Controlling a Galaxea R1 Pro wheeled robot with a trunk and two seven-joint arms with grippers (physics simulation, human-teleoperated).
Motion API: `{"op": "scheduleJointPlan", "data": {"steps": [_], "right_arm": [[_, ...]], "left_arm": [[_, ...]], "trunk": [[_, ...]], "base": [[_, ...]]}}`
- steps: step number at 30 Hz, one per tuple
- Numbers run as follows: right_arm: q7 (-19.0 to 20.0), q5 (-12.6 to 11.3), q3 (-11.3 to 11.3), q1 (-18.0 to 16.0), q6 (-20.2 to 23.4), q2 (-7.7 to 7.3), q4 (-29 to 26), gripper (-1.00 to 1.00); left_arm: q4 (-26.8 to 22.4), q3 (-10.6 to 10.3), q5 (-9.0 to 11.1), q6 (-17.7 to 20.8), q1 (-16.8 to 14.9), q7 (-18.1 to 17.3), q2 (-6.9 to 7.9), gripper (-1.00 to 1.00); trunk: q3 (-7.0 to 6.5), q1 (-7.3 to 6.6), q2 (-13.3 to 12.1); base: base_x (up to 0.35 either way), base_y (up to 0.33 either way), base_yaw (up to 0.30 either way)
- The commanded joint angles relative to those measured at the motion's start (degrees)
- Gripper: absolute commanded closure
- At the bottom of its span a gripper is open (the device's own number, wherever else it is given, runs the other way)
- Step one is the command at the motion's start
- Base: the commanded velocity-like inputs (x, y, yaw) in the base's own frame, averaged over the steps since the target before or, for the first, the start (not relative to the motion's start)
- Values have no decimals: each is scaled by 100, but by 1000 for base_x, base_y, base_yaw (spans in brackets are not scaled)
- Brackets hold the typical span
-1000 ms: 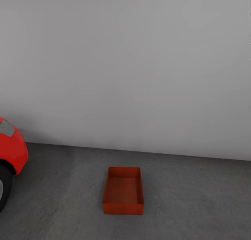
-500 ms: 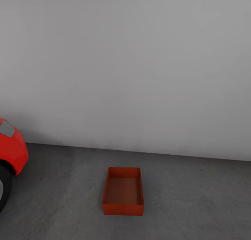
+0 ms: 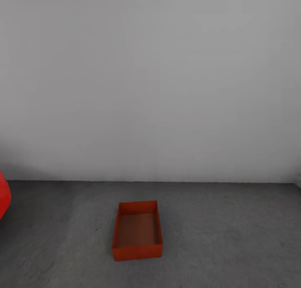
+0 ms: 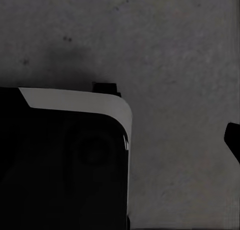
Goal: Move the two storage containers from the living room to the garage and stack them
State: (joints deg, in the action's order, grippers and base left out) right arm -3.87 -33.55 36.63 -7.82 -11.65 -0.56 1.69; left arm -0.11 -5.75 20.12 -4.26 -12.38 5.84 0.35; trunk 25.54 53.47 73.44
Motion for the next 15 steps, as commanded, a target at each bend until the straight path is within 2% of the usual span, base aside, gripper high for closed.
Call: {"op": "scheduleJointPlan", "data": {"steps": [1,7,15], "right_arm": [[3,-31,46,-5,-21,4,16,-100],[51,-29,49,-4,-11,3,16,-100],[52,-28,55,-3,-6,15,16,-100]], "left_arm": [[0,-49,44,-13,-1,14,0,-100],[-5,-49,40,-13,-1,14,-4,-100],[-7,-49,38,-18,-1,12,-7,-100]], "trunk": [[4,0,3],[-25,0,3],[-92,0,3]], "base": [[0,0,-286],[0,0,-239],[0,0,-50]]}}
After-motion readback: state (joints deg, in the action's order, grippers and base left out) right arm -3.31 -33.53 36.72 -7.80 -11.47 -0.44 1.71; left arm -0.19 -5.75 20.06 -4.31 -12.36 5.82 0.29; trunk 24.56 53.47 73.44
